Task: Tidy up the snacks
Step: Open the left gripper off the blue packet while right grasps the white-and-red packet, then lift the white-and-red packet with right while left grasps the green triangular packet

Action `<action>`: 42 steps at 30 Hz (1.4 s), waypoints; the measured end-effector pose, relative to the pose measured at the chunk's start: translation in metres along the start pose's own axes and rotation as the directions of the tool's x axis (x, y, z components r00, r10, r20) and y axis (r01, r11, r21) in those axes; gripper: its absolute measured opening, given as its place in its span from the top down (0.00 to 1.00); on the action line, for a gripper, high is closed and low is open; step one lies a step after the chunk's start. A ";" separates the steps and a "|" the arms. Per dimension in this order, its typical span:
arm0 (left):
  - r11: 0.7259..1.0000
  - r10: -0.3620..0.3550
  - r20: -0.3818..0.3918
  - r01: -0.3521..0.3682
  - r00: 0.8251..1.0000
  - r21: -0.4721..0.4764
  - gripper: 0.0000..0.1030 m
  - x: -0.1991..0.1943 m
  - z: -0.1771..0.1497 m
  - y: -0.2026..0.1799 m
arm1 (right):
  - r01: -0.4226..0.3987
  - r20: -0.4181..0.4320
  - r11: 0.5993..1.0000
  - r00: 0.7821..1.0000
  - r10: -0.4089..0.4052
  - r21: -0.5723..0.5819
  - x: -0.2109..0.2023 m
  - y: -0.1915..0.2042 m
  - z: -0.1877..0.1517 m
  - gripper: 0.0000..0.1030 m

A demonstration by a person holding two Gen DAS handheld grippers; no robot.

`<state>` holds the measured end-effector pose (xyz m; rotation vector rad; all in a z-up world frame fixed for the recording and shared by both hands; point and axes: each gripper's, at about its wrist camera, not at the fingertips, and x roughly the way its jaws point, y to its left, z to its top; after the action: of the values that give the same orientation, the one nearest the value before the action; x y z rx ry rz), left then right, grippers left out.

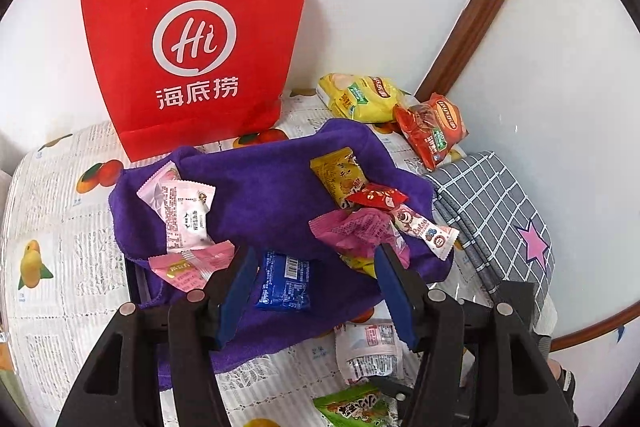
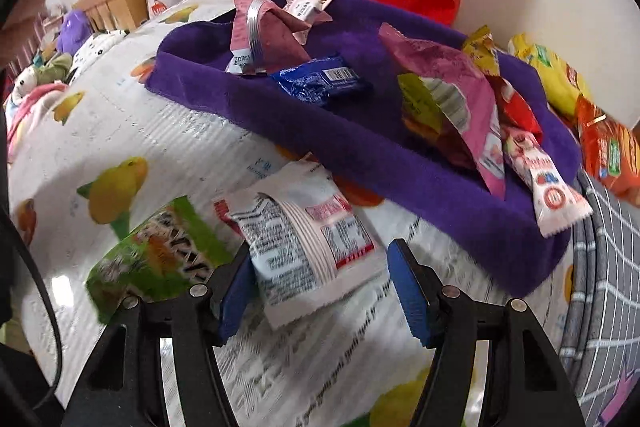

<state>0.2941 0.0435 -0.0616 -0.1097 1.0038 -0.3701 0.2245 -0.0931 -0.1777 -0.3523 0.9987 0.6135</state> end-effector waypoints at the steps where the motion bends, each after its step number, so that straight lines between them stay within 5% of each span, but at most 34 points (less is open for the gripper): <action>1: 1.000 -0.001 0.000 0.001 1.000 0.002 0.43 0.000 0.000 0.000 | 0.002 0.009 1.000 1.000 -0.002 0.002 0.002 0.000 0.001 0.30; 5: 1.000 0.001 -0.003 -0.001 1.000 0.007 0.43 0.001 0.000 -0.002 | -0.031 0.023 0.999 0.999 0.030 0.039 0.009 -0.005 0.007 0.22; 7: 1.000 0.002 -0.004 -0.002 1.000 0.009 0.43 0.001 0.000 -0.002 | -0.029 0.042 0.999 0.999 0.027 0.041 0.008 -0.003 0.005 0.27; 9: 1.000 0.002 -0.003 -0.002 1.000 0.008 0.43 0.001 -0.001 -0.002 | -0.040 0.070 0.999 0.997 0.037 0.034 0.001 0.001 -0.001 0.45; 16: 1.000 0.013 -0.009 -0.013 1.000 0.010 0.43 0.004 -0.002 -0.004 | -0.009 0.145 0.990 0.989 -0.012 0.140 -0.029 -0.004 -0.035 0.55; 23: 1.000 0.014 -0.035 -0.013 0.999 0.024 0.43 0.013 -0.007 -0.017 | 0.035 0.192 0.911 0.974 -0.124 0.410 -0.070 -0.041 -0.088 0.55; 28: 0.997 0.048 -0.061 -0.044 0.997 0.061 0.43 0.021 -0.018 -0.037 | 0.081 0.171 0.873 0.968 -0.184 0.482 -0.073 -0.042 -0.106 0.54; 34: 1.000 -0.004 -0.062 0.004 0.998 0.004 0.43 0.011 -0.059 -0.034 | 0.096 0.150 0.864 0.970 -0.193 0.495 -0.067 -0.043 -0.111 0.54; 42: 1.000 -0.019 -0.063 0.017 0.998 -0.024 0.28 -0.010 -0.117 -0.029 | 0.050 0.159 0.853 0.975 -0.154 0.519 -0.063 -0.050 -0.112 0.53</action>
<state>0.1833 0.0288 -0.1093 -0.1289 1.0702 -0.3800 0.1553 -0.2125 -0.1799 0.1291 0.9069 0.2576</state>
